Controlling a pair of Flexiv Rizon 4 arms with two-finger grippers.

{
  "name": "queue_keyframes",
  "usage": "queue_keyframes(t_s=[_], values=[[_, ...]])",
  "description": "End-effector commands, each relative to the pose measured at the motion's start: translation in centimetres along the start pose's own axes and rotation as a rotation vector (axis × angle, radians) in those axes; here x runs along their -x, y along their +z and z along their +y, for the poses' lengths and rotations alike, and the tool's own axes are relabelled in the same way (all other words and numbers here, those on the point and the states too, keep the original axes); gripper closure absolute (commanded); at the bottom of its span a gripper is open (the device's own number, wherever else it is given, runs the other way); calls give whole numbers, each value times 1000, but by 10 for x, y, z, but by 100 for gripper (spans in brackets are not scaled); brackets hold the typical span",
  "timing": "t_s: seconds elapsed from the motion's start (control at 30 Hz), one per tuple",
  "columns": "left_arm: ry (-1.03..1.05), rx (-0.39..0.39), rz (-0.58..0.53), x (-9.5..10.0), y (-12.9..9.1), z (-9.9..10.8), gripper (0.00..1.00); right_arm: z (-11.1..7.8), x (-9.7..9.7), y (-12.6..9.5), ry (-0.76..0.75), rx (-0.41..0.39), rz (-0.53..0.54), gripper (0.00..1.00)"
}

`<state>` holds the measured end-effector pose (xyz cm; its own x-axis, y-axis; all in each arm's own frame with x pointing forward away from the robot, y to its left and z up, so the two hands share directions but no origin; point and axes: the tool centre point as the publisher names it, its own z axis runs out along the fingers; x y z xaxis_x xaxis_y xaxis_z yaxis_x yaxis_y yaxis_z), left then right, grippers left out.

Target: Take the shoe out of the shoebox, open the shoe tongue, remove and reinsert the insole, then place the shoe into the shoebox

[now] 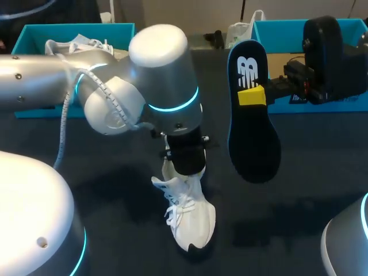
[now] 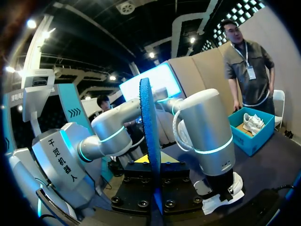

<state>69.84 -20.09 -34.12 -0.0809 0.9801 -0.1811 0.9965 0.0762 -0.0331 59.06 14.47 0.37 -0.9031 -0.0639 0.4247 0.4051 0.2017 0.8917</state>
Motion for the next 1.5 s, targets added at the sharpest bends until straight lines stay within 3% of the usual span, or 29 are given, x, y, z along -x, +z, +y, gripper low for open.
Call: queue_keyframes(t_s=[0.03, 0.5, 0.53, 0.6, 0.73, 0.87, 1.03, 1.23, 1.5], values=[[0, 4, 11, 7, 14, 1, 100, 0, 1, 2, 2, -2, 0, 100], [23, -25, 39, 22, 48, 9, 100, 0, 1, 2, 2, -2, 0, 100], [19, -29, 40, 23, 48, 10, 82, 0, 1, 2, 2, -2, 0, 100], [20, -31, 28, 23, 47, 12, 0, 0, 1, 2, 2, -2, 0, 100], [31, -30, -40, 21, 28, 17, 0, 0, 1, 2, 2, -2, 0, 100], [66, -7, -165, 13, -12, 21, 0, 0, 1, 2, 2, -2, 0, 100], [49, -21, -408, 6, -76, 24, 0, 0, 1, 2, 2, -2, 0, 100], [12, 3, -710, 14, -129, 28, 0, 0, 1, 2, 2, -2, 0, 100], [12, 3, -710, 14, -129, 28, 0, 0, 1, 2, 2, -2, 0, 100]])
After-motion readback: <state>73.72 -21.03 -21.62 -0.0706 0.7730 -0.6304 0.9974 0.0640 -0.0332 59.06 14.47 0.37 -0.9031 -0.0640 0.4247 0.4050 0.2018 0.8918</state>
